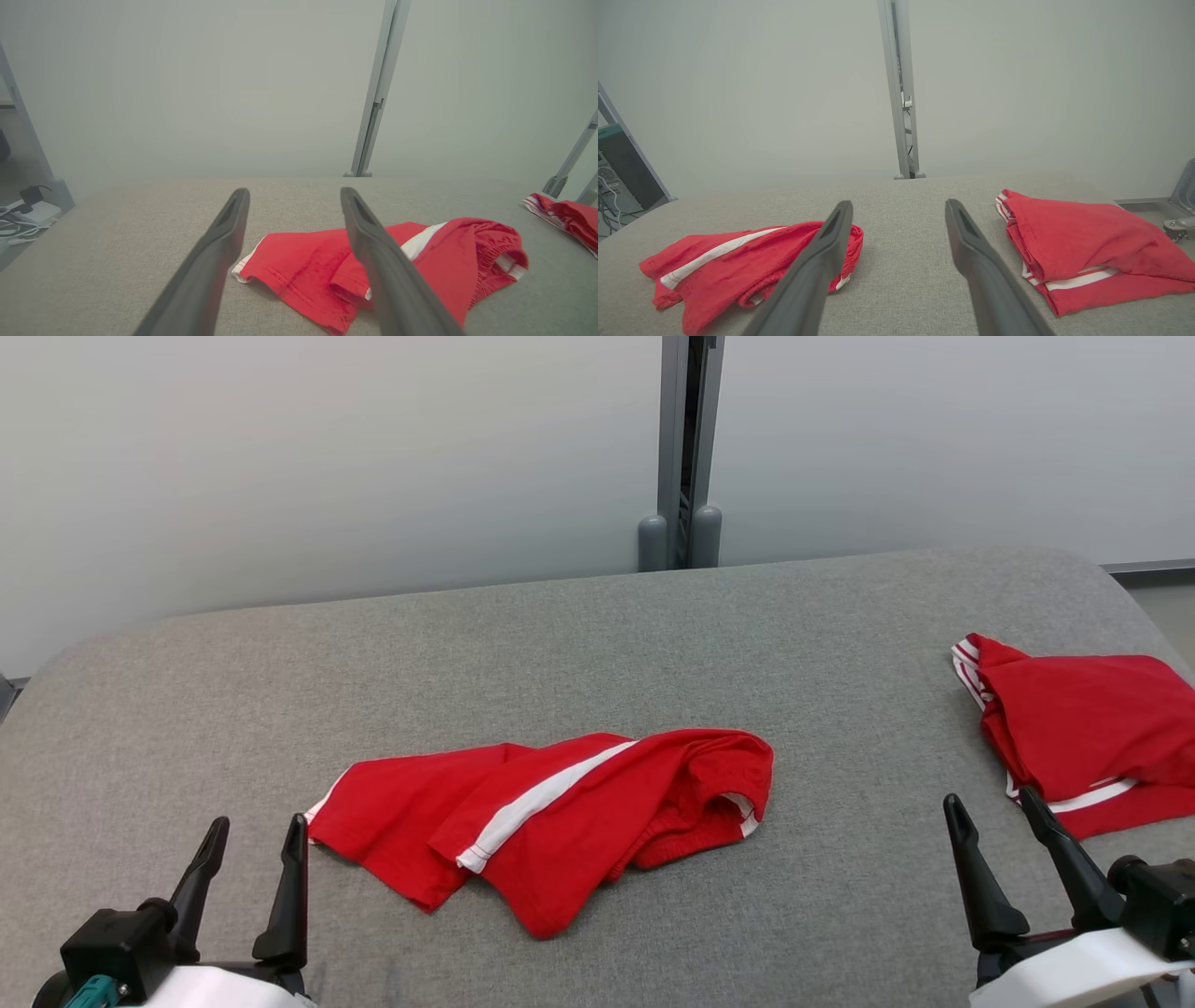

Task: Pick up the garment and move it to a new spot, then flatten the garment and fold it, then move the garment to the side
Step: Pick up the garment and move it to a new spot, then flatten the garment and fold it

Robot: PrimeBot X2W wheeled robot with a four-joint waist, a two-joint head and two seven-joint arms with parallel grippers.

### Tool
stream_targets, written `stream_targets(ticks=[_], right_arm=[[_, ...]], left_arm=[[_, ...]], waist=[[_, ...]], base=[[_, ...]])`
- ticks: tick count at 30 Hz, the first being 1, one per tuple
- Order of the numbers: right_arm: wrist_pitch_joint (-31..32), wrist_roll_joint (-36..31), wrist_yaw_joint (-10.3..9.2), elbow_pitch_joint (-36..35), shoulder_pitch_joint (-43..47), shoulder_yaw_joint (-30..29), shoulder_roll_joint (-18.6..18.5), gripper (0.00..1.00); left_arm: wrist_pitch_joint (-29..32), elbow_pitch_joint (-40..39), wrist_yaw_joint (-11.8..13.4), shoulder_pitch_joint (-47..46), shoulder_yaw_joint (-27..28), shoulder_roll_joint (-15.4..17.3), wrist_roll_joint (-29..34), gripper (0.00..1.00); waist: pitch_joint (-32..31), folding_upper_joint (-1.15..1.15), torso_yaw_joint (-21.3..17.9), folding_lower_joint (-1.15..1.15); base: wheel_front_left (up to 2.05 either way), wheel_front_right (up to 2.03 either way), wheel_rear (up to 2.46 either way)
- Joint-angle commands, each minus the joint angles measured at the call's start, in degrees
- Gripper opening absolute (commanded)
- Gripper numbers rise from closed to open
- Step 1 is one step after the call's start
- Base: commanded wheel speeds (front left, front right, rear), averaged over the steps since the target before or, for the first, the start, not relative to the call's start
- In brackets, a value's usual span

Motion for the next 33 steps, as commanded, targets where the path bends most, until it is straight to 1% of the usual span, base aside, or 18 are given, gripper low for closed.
stream_targets(ticks=[1, 26, 30, 33], right_arm=[[0.0, -0.2, 0.0, -0.3, 0.7, -0.1, -0.2, 1.0], [0.7, 0.4, 0.0, -0.2, 0.5, -0.5, 0.3, 1.0], [1.8, -0.1, 0.0, 1.6, -0.5, 1.2, 0.1, 1.0], [2.7, 1.2, 0.0, 3.8, -2.2, 3.8, 0.2, 1.0]], left_arm=[[0.2, -0.2, 0.4, 0.4, 0.3, 0.3, -0.4, 1.0], [1.2, -1.4, 1.9, 0.4, 0.1, 0.7, -0.8, 1.0], [1.3, -1.9, 1.5, -1.3, -0.2, 0.5, -0.7, 1.0], [1.1, -2.2, 1.2, -2.7, -0.5, 0.5, -0.2, 1.0]], waist=[[0.0, 0.0, 0.0, 0.0], [1.0, 0.0, 0.4, 0.0], [2.7, 0.0, 1.5, 0.0], [5.1, 0.0, 2.8, 0.0]], base=[[0.0, 0.0, 0.0], [0.0, 0.0, 0.0], [0.0, 0.0, 0.0], [0.0, 0.0, 0.0]])
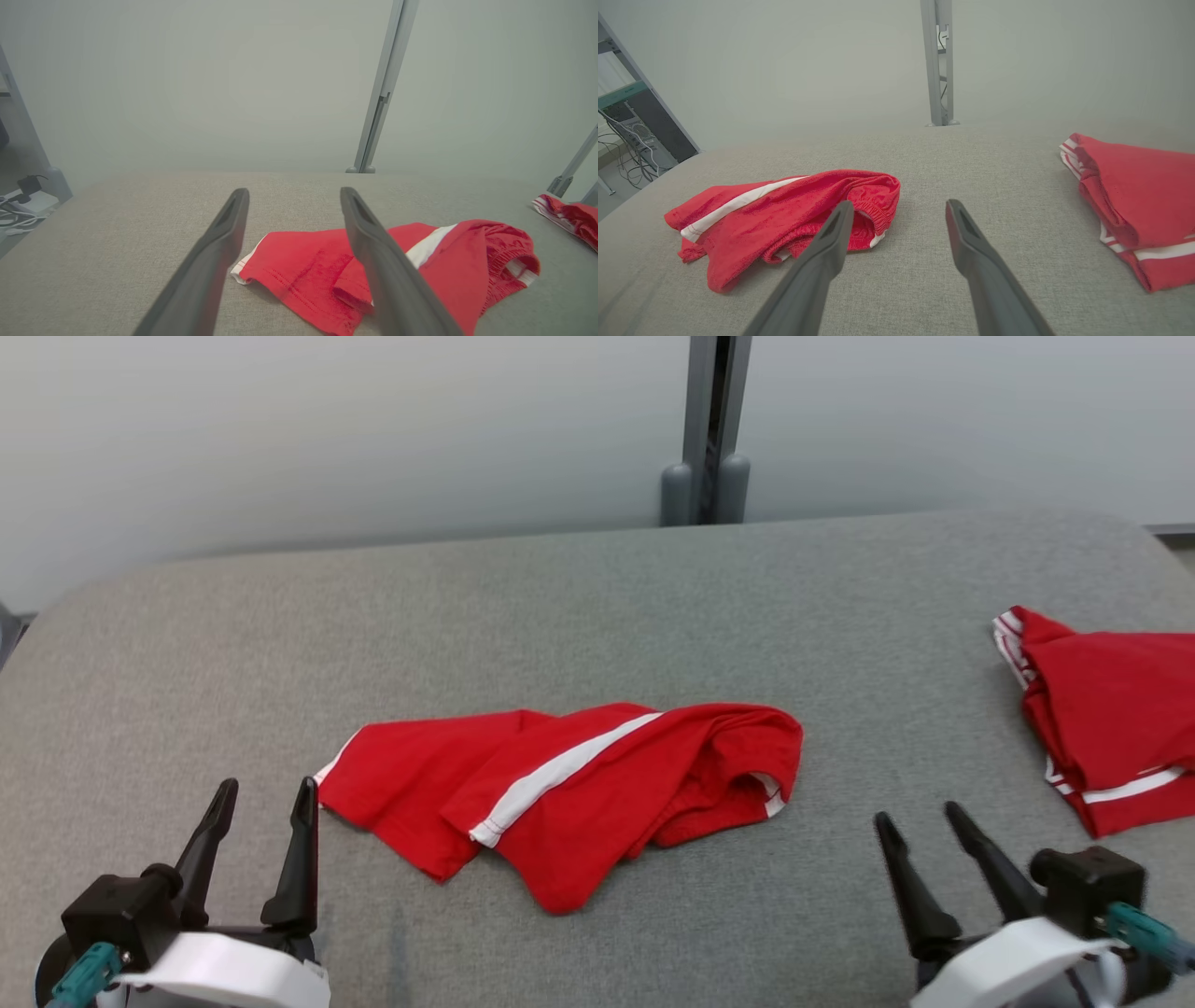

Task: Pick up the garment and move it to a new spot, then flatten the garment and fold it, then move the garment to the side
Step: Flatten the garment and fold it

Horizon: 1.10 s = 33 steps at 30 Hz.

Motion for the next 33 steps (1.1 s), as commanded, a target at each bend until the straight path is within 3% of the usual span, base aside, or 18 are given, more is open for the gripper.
stream_targets(ticks=[1, 9, 19, 20, 21, 22, 27, 33], right_arm=[[0.0, 0.9, 0.0, 0.9, -1.2, 0.8, -0.1, 1.0], [-2.1, 3.3, 0.0, 9.7, -8.9, 7.5, -0.2, 1.0], [-5.8, 0.5, 0.0, 21.3, -16.3, 4.5, -0.4, 1.0], [-6.0, 0.3, 0.0, 22.1, -16.8, 4.2, -0.4, 0.5], [-6.3, 0.2, 0.0, 22.8, -17.5, 4.0, -0.5, 0.38], [-6.7, 0.1, 0.0, 23.1, -18.2, 3.9, -0.7, 0.0], [-9.4, -2.7, 0.0, 20.9, -21.9, 4.2, -4.5, 0.0], [-12.8, -8.1, 0.0, 12.7, -29.3, 9.7, -13.9, 0.0]], left_arm=[[-0.3, -0.1, -0.3, -1.2, 0.0, 0.2, 0.5, 1.0], [-1.5, 1.4, -1.6, -6.0, -0.9, -0.9, 0.9, 1.0], [-3.5, 4.9, -3.9, -11.0, -1.5, -2.5, 0.8, 1.0], [-3.7, 5.2, -4.1, -11.2, -1.5, -2.6, 0.8, 1.0], [-3.8, 5.5, -4.2, -11.4, -1.4, -2.6, 0.7, 1.0], [-4.0, 5.8, -4.4, -11.5, -1.3, -2.6, 0.7, 1.0], [-4.5, 7.0, -4.8, -12.2, -1.1, -2.9, 0.5, 1.0], [-5.1, 7.9, -5.2, -12.5, -0.7, -3.1, 0.3, 1.0]], waist=[[2.2, 0.0, 1.5, 0.0], [8.6, 0.0, 4.9, 0.0], [13.0, 0.0, 7.4, 0.0], [13.2, 0.0, 7.3, 0.0], [13.3, 0.0, 7.3, 0.0], [13.4, 0.0, 7.2, 0.0], [13.4, 0.0, 6.2, 0.0], [13.0, 0.0, 4.4, 0.0]], base=[[0.0, 0.0, 0.0], [0.0, 0.0, 0.0], [0.0, 0.0, 0.0], [0.0, 0.0, 0.0], [0.0, 0.0, 0.0], [0.0, 0.0, 0.0], [0.0, 0.0, 0.0], [0.0, 0.0, 0.0]])
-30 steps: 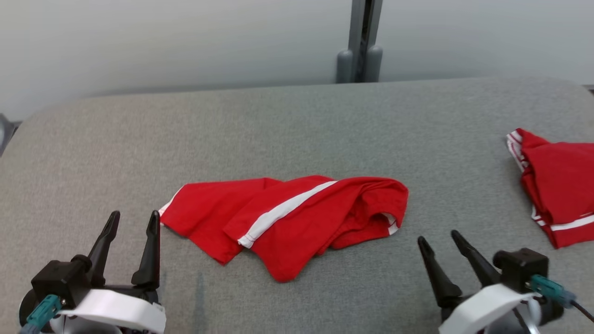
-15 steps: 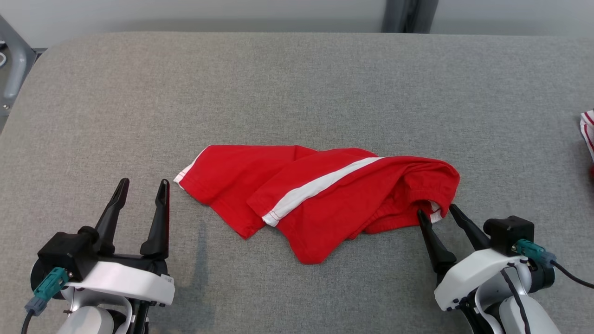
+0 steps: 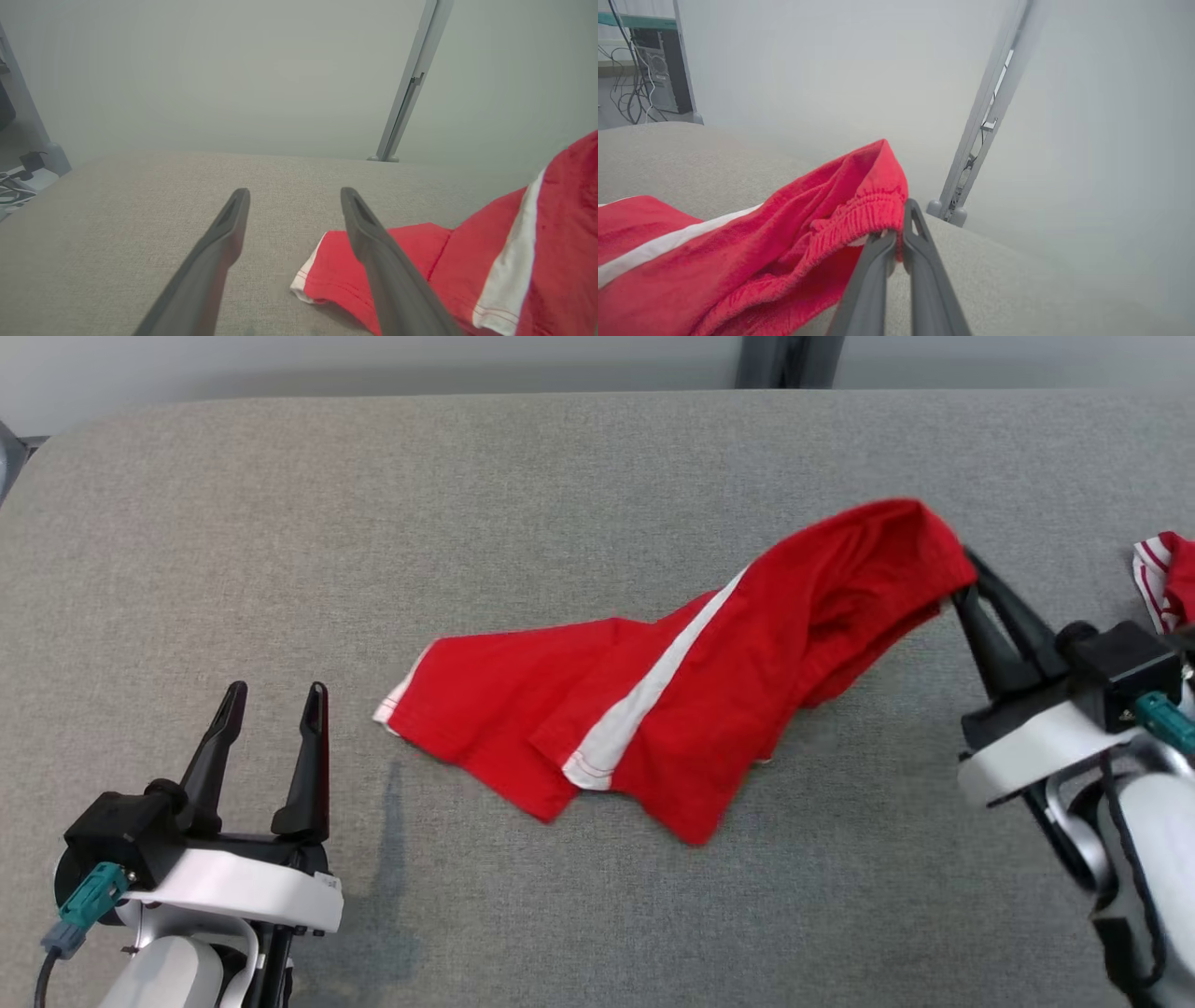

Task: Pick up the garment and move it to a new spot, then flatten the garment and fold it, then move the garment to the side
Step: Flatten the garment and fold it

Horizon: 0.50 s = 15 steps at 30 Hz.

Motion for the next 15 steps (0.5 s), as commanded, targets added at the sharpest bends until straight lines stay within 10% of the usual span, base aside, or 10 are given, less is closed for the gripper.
stream_targets(ticks=[1, 15], right_arm=[[-1.9, -2.1, -0.02, -2.8, -3.3, 2.4, -3.5, 0.0], [-2.4, -2.2, -0.02, -6.7, -2.9, 30.2, -21.3, 0.0]], left_arm=[[-0.4, 0.3, -0.2, -0.8, 0.3, 0.1, -0.3, 1.0], [-0.9, 1.1, -1.3, -1.4, 0.0, -0.7, -0.2, 1.0]], waist=[[-0.2, 0.0, -0.8, 0.0], [0.8, 0.0, -3.3, 0.0]], base=[[0.0, 0.0, 0.0], [0.0, 0.0, 0.0]])
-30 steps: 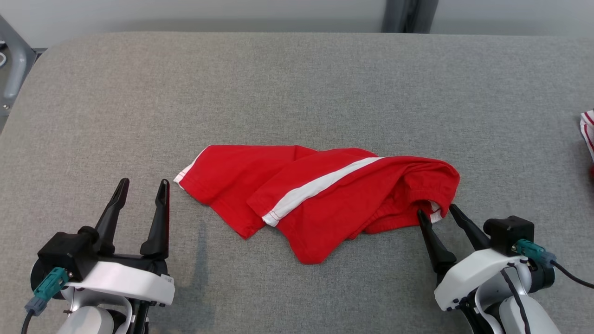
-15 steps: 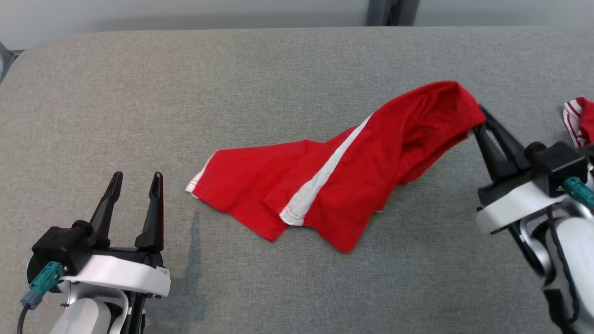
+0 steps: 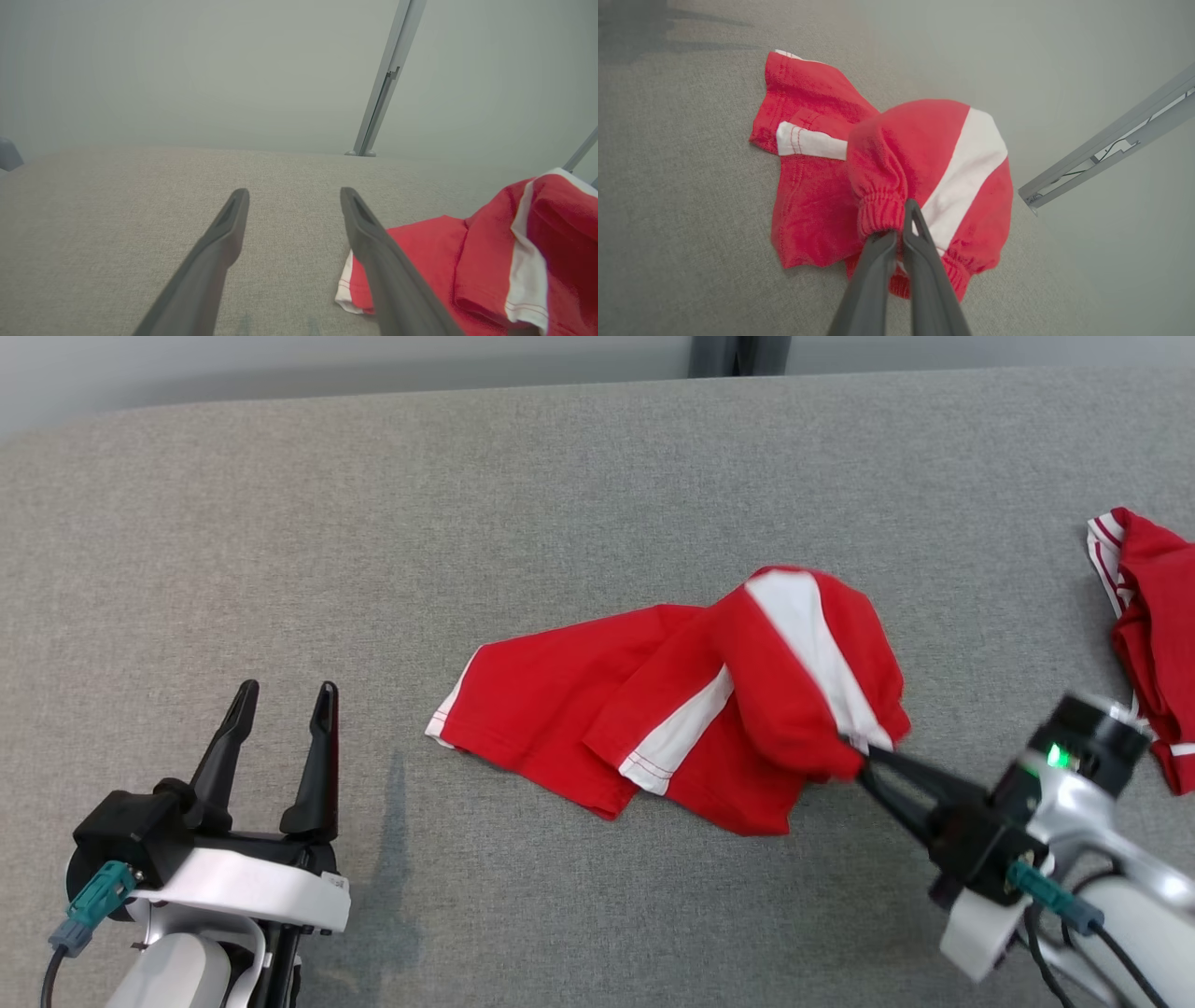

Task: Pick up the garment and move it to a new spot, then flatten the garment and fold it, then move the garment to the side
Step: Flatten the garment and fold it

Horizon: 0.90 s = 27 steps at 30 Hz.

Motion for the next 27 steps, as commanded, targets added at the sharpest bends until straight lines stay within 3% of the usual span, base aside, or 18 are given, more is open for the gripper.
stream_targets(ticks=[1, 9, 10, 11, 12, 20, 27], right_arm=[[0.1, 1.5, -0.04, 1.6, 1.9, 1.0, -0.8, 0.0], [-1.3, 5.8, -0.04, 13.4, 7.6, -1.6, 1.5, 0.0], [-2.0, 6.1, -0.04, 14.1, 8.0, -2.4, 2.5, 0.29], [-2.0, 6.5, -0.03, 15.0, 8.6, -3.0, 3.2, 0.77], [-2.0, 6.6, -0.04, 15.8, 9.2, -4.1, 3.7, 1.0], [-0.5, 8.1, -0.03, 15.3, 17.5, -13.3, 7.6, 1.0], [0.6, 6.9, -0.04, 7.8, 25.7, -29.9, 12.1, 1.0]], left_arm=[[-0.3, 0.2, -0.3, -1.1, 0.2, 0.1, -0.2, 1.0], [-0.5, 0.8, -0.7, -1.2, 0.3, -0.1, 0.1, 1.0], [-0.5, 0.9, -0.7, -1.2, 0.3, -0.1, 0.1, 1.0], [-0.6, 0.9, -0.7, -1.1, 0.3, 0.0, 0.2, 1.0], [-0.6, 1.0, -0.7, -0.9, 0.3, 0.1, 0.2, 1.0], [-0.5, 0.8, 0.3, 0.7, 0.7, 0.6, 0.1, 1.0], [-0.6, 0.6, 1.6, 2.9, 1.6, 1.0, -0.4, 1.0]], waist=[[0.3, 0.0, -0.2, 0.0], [0.2, 0.0, -1.0, 0.0], [0.1, 0.0, -1.1, 0.0], [-0.1, 0.0, -1.1, 0.0], [-0.4, 0.0, -1.2, 0.0], [-2.6, 0.0, -1.8, 0.0], [-6.0, 0.0, -2.7, 0.0]], base=[[0.0, 0.0, 0.0], [0.0, 0.0, 0.0], [0.0, 0.0, 0.0], [0.0, 0.0, 0.0], [0.0, 0.0, 0.0], [0.0, 0.0, 0.0], [0.0, 0.0, 0.0]])
